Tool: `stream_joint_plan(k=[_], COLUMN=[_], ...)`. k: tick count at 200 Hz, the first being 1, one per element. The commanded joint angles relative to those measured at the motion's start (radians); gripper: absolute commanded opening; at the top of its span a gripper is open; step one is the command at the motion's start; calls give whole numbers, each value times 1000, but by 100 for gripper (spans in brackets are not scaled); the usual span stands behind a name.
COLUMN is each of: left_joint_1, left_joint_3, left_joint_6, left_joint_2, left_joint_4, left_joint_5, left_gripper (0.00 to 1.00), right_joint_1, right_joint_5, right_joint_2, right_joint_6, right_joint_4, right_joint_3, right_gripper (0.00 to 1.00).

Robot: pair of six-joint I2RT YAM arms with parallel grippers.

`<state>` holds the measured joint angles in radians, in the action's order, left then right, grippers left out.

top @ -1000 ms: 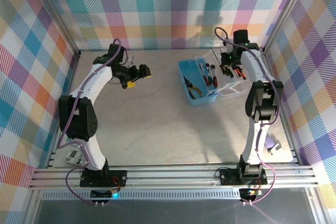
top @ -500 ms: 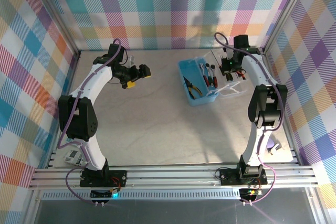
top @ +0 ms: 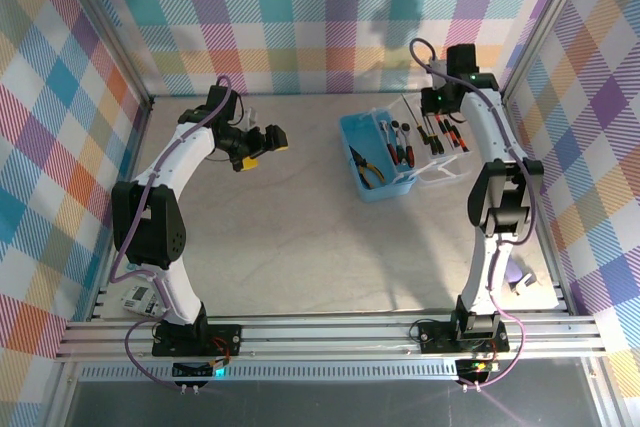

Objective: Pack the tool kit

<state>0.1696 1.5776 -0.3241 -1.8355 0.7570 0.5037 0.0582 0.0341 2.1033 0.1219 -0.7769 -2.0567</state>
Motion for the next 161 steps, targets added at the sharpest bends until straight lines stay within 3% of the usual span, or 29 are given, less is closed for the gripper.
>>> stream_joint_plan(k=[1,61,161], left_joint_1=[10,10,12], left_joint_3=[-14,-10,8], left_joint_6=[14,10,10], left_joint_2=[6,10,7], left_joint_4=[5,8,16], left_joint_5=[9,4,4], left_gripper=[100,100,100], right_joint_1=[8,24,25], right_joint_5=[54,76,7], right_joint_2=[66,94,-68], right_joint_6=[-16,-16,-16], right_joint_4=[-25,-15,42], right_joint_3=[-50,10,247], right_gripper=[7,3,1])
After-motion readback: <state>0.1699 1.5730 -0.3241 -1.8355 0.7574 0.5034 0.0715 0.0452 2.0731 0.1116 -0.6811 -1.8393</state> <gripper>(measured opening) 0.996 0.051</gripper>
